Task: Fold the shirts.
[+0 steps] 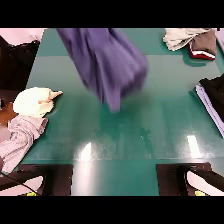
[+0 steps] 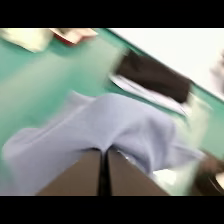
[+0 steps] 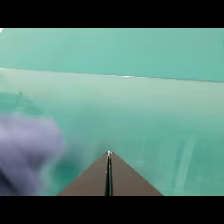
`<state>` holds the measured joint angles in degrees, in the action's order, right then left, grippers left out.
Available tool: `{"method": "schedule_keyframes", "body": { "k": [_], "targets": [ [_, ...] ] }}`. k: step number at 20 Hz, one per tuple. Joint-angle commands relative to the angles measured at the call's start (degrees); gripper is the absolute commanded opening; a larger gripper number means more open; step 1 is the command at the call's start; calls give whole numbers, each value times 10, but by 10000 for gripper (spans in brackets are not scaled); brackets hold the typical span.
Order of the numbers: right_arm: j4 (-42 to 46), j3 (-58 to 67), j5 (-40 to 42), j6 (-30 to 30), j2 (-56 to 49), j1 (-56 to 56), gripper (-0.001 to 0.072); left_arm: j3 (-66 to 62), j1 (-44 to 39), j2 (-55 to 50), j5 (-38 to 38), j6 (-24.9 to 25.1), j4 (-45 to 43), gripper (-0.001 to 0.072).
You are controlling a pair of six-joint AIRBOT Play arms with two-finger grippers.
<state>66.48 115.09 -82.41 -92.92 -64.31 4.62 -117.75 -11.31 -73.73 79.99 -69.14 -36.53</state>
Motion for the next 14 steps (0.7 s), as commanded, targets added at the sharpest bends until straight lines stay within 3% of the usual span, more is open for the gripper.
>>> {"method": "schedule_keyframes", "body": {
  "k": [1, 5, 6, 7, 8, 10, 14],
  "targets": [
    [0, 0, -13, 7, 16, 0, 17, 93, -73, 11, 37, 5, -82, 26],
    [0, 0, -44, 19, 23, -7, 17, 252, -86, -6, -33, -22, -203, 29],
    [0, 0, -51, 19, 23, -7, 17, 266, -76, -12, -44, -37, -219, 229],
    [0, 0, -59, 19, 23, -7, 17, 269, -63, -15, -43, -57, -224, 572],
    [1, 0, -67, 19, 23, -7, 17, 269, -47, -15, -40, -76, -223, 684],
    [0, 0, -73, 19, 23, -7, 17, 268, -11, -14, -2, -79, -218, 646],
    [1, 0, -81, 19, 23, -7, 17, 328, 26, -6, 73, -69, -241, 645]
  ]
}}
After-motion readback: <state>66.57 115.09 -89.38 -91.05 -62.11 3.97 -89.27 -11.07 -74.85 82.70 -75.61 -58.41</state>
